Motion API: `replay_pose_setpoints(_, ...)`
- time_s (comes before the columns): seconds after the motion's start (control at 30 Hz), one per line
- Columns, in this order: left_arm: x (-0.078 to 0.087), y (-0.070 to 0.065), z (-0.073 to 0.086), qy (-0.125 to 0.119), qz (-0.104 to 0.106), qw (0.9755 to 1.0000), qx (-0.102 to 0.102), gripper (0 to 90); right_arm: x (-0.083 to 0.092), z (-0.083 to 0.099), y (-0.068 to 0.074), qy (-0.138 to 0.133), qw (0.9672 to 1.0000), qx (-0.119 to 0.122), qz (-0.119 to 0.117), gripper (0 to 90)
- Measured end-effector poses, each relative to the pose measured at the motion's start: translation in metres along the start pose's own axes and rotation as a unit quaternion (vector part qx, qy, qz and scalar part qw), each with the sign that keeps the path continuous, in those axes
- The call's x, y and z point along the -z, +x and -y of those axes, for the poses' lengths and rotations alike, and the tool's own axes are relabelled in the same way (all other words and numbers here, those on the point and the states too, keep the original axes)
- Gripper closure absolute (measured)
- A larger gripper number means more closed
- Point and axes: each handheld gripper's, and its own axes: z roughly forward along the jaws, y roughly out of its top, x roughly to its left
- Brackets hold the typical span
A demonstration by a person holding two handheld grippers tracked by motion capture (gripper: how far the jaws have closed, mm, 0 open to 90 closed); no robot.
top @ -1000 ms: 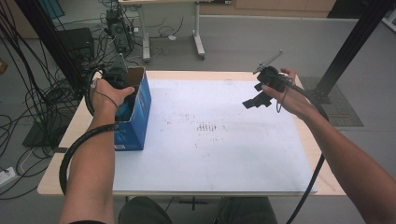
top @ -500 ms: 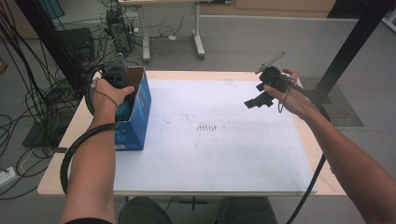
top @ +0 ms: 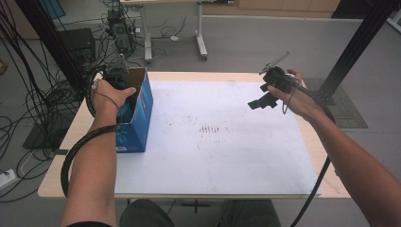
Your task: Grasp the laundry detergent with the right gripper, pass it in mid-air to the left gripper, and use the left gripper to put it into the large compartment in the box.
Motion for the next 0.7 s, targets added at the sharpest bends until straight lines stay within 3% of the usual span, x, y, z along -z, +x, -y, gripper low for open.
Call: replay_pose_setpoints(0.7,-0.0002,-0.0006,0.0004,-0.002,-0.001,1.0,0.0,35.9,0.001,-0.0015,0.0007,-0.002,1.0,0.001,0.001,5.5)
